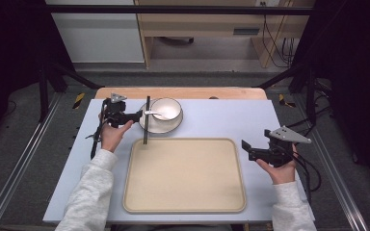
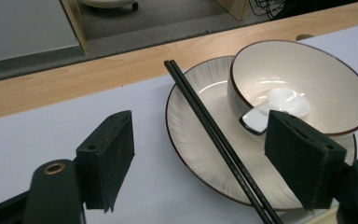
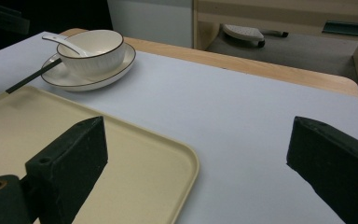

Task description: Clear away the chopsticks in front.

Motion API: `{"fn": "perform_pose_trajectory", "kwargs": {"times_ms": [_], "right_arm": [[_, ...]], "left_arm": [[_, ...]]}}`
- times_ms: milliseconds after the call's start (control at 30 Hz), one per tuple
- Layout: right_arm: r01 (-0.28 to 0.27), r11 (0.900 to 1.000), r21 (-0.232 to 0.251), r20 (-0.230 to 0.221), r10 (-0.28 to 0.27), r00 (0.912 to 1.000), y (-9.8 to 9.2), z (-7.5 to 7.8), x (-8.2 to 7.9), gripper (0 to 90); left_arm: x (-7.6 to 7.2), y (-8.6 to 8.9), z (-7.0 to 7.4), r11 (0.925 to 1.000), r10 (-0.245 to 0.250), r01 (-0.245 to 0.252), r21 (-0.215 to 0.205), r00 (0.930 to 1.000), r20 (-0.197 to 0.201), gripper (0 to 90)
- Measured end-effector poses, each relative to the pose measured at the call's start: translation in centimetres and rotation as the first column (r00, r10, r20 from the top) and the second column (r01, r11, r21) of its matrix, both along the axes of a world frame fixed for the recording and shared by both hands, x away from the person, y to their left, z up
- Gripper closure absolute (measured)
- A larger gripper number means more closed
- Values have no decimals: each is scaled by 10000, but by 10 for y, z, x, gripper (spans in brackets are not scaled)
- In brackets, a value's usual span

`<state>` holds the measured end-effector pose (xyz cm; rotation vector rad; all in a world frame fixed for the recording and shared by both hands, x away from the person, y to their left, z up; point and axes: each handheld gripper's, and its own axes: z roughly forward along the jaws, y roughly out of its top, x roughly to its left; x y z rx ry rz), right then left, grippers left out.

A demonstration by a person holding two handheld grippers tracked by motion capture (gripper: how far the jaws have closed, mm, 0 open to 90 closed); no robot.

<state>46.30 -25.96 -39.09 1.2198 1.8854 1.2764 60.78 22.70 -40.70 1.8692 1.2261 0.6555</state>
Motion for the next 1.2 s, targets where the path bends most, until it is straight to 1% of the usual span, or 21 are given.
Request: {"fn": "perform_pose_trajectory", "kwargs": {"times_ms": [33,67,100,133,167,267,367,400,467,500,567,600,633,733,767,800,900,933,967,1067,1200], "right_arm": [[-2,10000,-4,-14,2,10000,0,0,0,54],[0,10000,-7,-17,0,10000,0,0,0,54],[-4,10000,1,-18,4,10000,0,0,0,55],[-15,10000,-2,-14,15,10000,1,0,0,55],[-17,10000,-30,-13,17,10000,0,-1,0,54],[-22,10000,-55,-41,22,10000,0,-1,1,55],[-50,10000,-55,-33,50,10000,1,-1,1,55],[-50,10000,-55,-33,50,10000,1,-1,1,55],[-57,10000,-54,-38,57,10000,1,-1,1,55],[-54,10000,-67,-29,54,10000,1,-1,1,55],[-49,10000,-54,-39,49,10000,1,-1,1,56],[-43,10000,-47,-44,43,10000,1,-1,1,56],[-40,10000,-37,-29,40,10000,0,-1,1,56],[-40,10000,-36,-27,40,10000,0,-1,1,56],[-40,10000,-37,-22,40,10000,0,-1,1,56],[-46,10000,-35,-22,46,10000,0,-1,1,56],[-48,10000,-40,-26,48,10000,0,-1,1,56],[-63,10000,-48,-46,63,10000,0,-1,1,57],[-62,10000,-45,-49,62,10000,0,-1,1,57],[-87,9999,-62,-46,86,10000,0,-1,1,57],[-87,9999,-61,-56,87,9999,0,-1,1,57]], "left_arm": [[-1,0,-2,10000,-30,30,57,10000,-70,261],[-1,1,-7,10000,-55,55,7,9998,-192,270],[-1,1,-7,10000,-55,55,7,9998,-192,276],[-2,0,-12,9999,-96,98,52,9995,-314,285],[-2,-1,-14,9999,-103,105,46,9994,-333,299],[-1,-3,-17,9997,-199,207,164,9988,-453,320],[0,-9,-20,9992,-256,271,285,9983,-528,376],[1,-10,-21,9992,-236,253,314,9983,-534,376],[2,-13,-24,9991,-274,294,312,9977,-625,412],[4,-14,-27,9986,-288,319,429,9970,-714,438],[5,-15,-28,9983,-302,339,467,9965,-779,460],[5,-16,-30,9986,-299,333,416,9963,-809,460],[7,-17,-33,9991,-296,323,287,9956,-891,487],[8,-18,-35,9991,-309,333,244,9949,-964,519],[9,-19,-37,9989,-336,370,297,9939,-1051,532],[10,-20,-38,9994,-301,317,147,9942,-1034,546],[10,-20,-39,9992,-348,365,133,9933,-1106,577],[11,-22,-40,9994,-333,339,38,9935,-1084,604],[11,-22,-41,9995,-312,319,53,9938,-1069,618],[12,-22,-42,9995,-298,287,-113,9930,-1146,663],[12,-22,-42,9995,-309,308,-27,9927,-1168,698]]}}
